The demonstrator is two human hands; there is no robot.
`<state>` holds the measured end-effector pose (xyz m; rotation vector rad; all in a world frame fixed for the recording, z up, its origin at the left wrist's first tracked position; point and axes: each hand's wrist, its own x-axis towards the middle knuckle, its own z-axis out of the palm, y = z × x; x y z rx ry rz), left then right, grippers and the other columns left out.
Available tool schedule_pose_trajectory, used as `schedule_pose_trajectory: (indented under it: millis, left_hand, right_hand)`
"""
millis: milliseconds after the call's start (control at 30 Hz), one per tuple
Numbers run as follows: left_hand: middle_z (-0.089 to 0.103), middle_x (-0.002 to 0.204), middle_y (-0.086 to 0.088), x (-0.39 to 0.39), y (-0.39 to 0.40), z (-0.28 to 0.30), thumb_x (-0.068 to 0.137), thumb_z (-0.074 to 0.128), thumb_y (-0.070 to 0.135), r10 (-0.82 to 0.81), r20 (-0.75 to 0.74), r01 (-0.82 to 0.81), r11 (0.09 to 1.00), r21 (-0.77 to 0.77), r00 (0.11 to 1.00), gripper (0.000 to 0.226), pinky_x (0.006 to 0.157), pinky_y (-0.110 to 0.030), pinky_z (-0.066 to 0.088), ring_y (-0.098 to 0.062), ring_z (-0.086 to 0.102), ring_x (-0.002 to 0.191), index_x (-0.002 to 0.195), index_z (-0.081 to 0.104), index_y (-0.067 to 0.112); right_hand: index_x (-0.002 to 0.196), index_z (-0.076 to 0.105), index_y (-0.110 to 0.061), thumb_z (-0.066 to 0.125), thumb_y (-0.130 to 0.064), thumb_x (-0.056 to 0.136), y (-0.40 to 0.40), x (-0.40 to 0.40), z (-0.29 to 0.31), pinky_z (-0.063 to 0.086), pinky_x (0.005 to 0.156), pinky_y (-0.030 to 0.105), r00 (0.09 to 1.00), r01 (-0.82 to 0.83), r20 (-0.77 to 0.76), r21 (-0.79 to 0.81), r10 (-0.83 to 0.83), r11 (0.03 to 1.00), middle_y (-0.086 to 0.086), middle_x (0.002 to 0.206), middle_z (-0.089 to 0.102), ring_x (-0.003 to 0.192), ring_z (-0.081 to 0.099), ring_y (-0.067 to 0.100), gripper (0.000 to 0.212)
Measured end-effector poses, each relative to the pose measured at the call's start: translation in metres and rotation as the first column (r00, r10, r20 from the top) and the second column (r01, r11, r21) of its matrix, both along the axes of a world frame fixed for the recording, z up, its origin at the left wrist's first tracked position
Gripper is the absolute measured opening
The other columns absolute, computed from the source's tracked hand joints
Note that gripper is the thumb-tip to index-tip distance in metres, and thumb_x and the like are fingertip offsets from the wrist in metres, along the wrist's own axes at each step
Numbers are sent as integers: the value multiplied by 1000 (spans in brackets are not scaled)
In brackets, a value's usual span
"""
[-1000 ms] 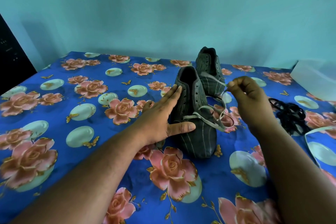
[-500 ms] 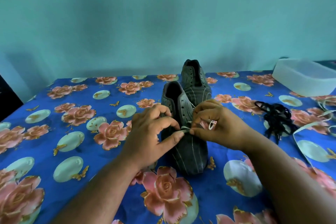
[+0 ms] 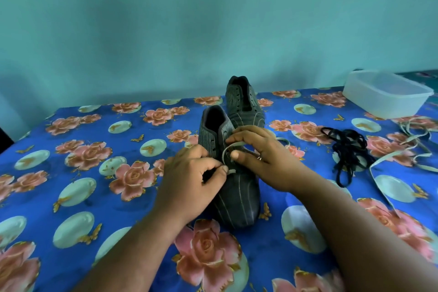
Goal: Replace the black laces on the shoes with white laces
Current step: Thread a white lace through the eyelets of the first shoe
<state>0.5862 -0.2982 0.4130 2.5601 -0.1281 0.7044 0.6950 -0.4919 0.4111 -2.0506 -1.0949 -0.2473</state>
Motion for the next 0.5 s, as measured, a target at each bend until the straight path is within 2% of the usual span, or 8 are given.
schedule_pose_trajectory:
  millis: [67, 200, 267, 333, 400, 433, 500]
  left_hand:
    - [56, 85, 13, 1, 0, -2, 87, 61, 51, -61, -95, 37, 972, -233, 994, 27, 74, -29, 42, -7, 56, 86, 84, 76, 28]
    - [64, 93, 4, 1, 2, 5, 94, 72, 26, -172, -192, 57, 869, -491, 966, 10, 80, -17, 43, -5, 61, 92, 85, 75, 24]
    - [67, 92, 1, -4, 3, 12, 94, 69, 23, -261, -221, 42, 729, -683, 940, 13, 77, -11, 43, -3, 62, 88, 83, 74, 18]
    - [65, 81, 5, -8, 4, 16, 92, 64, 20, -324, -190, 37, 583, -812, 927, 16, 73, -9, 41, -1, 58, 79, 78, 69, 14]
    - [64, 78, 4, -11, 3, 19, 96, 63, 22, -313, -176, 13, 521, -853, 933, 22, 78, -11, 42, 0, 60, 78, 79, 67, 10]
    - [66, 80, 2, -11, 3, 19, 96, 62, 32, -294, -185, 11, 559, -829, 938, 31, 81, -13, 43, -2, 62, 81, 79, 67, 7]
    - [66, 81, 5, -10, 0, 16, 90, 61, 54, -221, -195, 35, 744, -668, 956, 47, 78, -15, 44, -4, 64, 82, 80, 71, 9]
  right_hand:
    - [131, 63, -30, 62, -60, 90, -8, 3, -1, 37, 114, 29, 997, -67, -31, -43, 66, 997, -11, 137, 53, 135, 45, 5, 51]
    - [135, 62, -28, 74, -51, 87, -8, 4, -2, 32, 112, 15, 993, -110, -53, -19, 109, 994, -8, 141, 51, 139, 43, 4, 55]
    - [136, 61, -29, 75, -49, 86, -9, 4, -1, 32, 113, 15, 991, -118, -68, -14, 117, 993, -9, 141, 50, 140, 41, 4, 55]
    - [137, 60, -33, 75, -51, 86, -10, 4, -1, 31, 115, 17, 991, -109, -86, -28, 106, 994, -11, 142, 49, 141, 40, 4, 56]
    - [137, 60, -35, 76, -52, 85, -10, 4, -2, 32, 116, 21, 991, -97, -101, -47, 92, 994, -12, 143, 48, 141, 40, 4, 57]
    - [137, 60, -34, 76, -52, 85, -10, 5, -2, 33, 116, 23, 992, -90, -98, -52, 85, 995, -12, 143, 49, 141, 40, 5, 57]
    - [136, 61, -34, 77, -52, 84, -10, 4, -3, 35, 116, 28, 994, -76, -85, -58, 71, 995, -12, 142, 49, 141, 41, 5, 57]
